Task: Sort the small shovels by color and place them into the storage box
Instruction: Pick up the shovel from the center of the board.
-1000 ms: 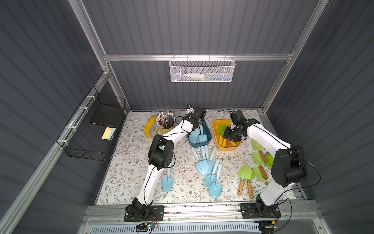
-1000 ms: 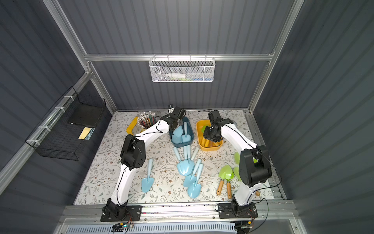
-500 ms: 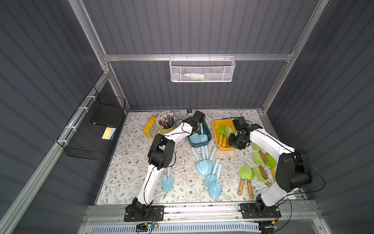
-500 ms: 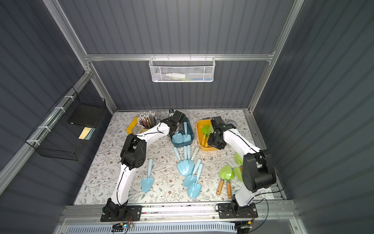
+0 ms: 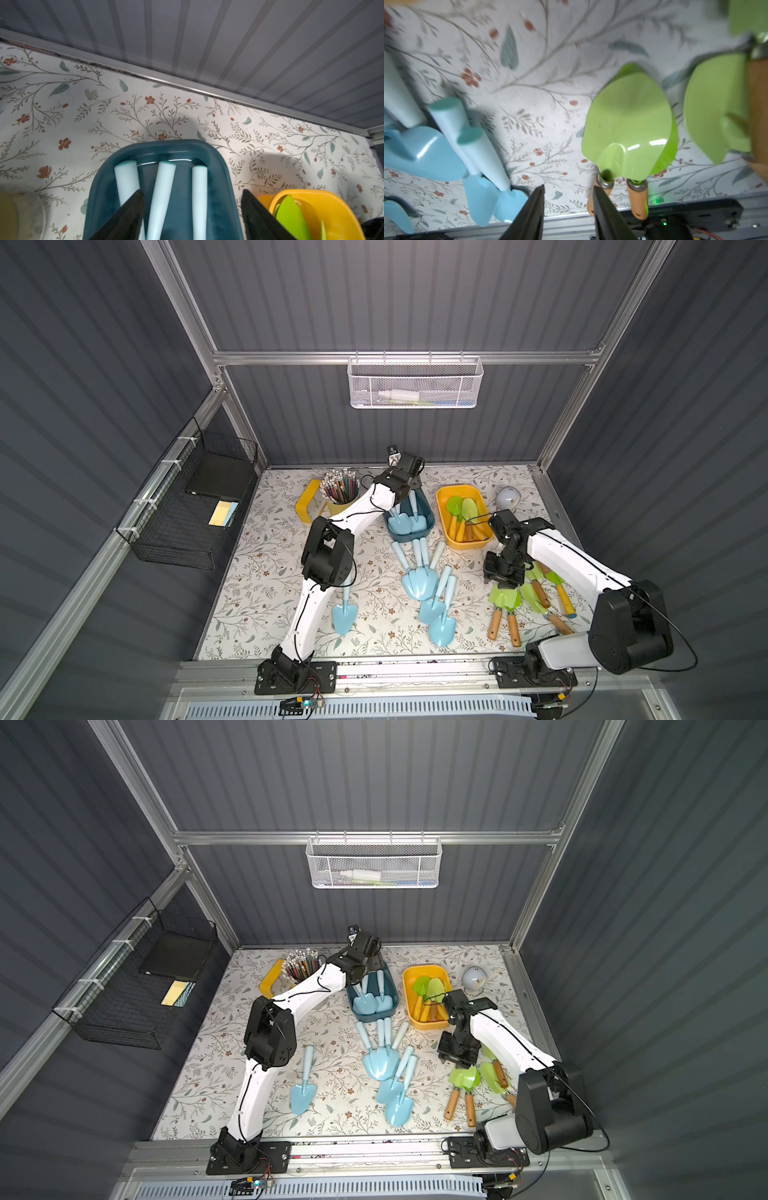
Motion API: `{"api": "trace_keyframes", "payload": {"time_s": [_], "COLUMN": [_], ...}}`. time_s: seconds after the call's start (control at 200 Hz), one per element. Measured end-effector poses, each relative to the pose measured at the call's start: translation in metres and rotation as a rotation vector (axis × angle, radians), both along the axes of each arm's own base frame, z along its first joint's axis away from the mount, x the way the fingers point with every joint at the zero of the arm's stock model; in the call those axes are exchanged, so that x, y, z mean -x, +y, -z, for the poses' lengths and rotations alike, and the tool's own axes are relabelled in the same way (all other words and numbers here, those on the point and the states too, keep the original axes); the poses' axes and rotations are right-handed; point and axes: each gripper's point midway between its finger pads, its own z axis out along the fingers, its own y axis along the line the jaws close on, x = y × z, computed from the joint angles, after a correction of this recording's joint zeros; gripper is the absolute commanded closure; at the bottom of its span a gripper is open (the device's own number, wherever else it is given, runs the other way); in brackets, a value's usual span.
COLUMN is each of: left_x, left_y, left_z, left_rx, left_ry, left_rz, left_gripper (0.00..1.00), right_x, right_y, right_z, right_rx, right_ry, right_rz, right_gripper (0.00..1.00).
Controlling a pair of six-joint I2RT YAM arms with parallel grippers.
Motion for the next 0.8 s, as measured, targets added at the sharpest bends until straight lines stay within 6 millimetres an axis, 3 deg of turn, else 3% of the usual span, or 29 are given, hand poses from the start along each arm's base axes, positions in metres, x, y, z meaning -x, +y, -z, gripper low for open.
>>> {"api": "trace_keyframes", "payload": {"time_s": [0.165, 0.56, 0.655, 0.8], "left_x": [-0.008, -0.016, -0.019, -0.019], "left_y": [0.002, 0.009, 0.011, 0.011], "left_z": [-0.015, 0.004, 0.003, 0.003], "left_rx": [0.012, -0.006, -0.004, -0.007], "left_ry": [-0.031, -0.001, -0.002, -0.003], "left_rz": [0.002, 0.014, 0.013, 0.017], "left_gripper": [0.24, 0.24, 0.24, 0.24], "right_x": [0.038, 0.071, 0.067, 0.064], "right_y": [-0.002, 0.002, 0.003, 0.005], "right_z": [0.013, 0.047, 0.055, 0.06], "right_rx": [-0.021, -0.057, -0.059, -0.067], "right_ry": [0.104, 0.225, 0.212, 0.199], "right_rz": [0.042, 0.129, 0.134, 0.148], "right_gripper": [0.58, 0.61, 0.66, 0.85]}}
